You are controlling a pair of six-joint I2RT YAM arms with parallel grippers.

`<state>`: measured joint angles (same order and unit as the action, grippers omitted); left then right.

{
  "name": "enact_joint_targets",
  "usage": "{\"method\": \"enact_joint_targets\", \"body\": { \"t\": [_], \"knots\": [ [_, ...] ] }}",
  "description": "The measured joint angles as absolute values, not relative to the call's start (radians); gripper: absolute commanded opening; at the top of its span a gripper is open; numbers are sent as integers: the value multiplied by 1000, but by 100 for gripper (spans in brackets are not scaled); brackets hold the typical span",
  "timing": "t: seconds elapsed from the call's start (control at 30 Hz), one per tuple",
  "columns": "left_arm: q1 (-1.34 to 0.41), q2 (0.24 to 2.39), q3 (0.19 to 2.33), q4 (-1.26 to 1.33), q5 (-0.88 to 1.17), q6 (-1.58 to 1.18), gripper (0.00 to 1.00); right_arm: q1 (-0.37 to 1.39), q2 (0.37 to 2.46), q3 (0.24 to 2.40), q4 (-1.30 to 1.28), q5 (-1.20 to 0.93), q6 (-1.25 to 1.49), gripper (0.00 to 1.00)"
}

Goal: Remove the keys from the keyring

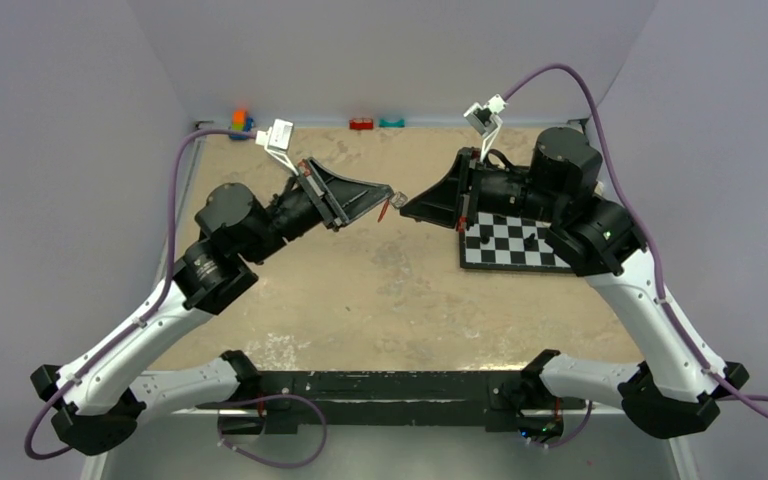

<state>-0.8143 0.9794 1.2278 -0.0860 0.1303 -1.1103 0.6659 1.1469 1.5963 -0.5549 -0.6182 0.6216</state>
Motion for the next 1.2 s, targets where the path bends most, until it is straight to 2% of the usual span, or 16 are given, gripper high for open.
{"method": "enact_joint_targets", "body": {
  "t": [0.3,0.8,0.83,0.9,0.93,0.97,1.07,1.2],
  "knots": [
    [-871,972,1184,-17,-6,-1146,0,662,1145,1595,-550,-611,622,0],
    [-879,968,1179,-8,-30,-1152,0,662,1145,1591,-536,-611,622,0],
    [-879,969,1179,-9,-30,-1152,2,662,1145,1590,-535,-610,622,0],
    [-879,970,1179,-9,-30,-1152,17,662,1144,1589,-535,-610,622,0],
    [-879,970,1179,-9,-29,-1151,28,662,1143,1588,-535,-610,622,0],
    [-879,970,1179,-9,-29,-1150,33,662,1143,1588,-535,-610,621,0],
    [-876,978,1179,-3,-47,-1147,43,670,1141,1585,-545,-634,622,0],
    [-871,986,1179,-5,-63,-1141,45,680,1135,1582,-556,-654,622,0]
  ]
}}
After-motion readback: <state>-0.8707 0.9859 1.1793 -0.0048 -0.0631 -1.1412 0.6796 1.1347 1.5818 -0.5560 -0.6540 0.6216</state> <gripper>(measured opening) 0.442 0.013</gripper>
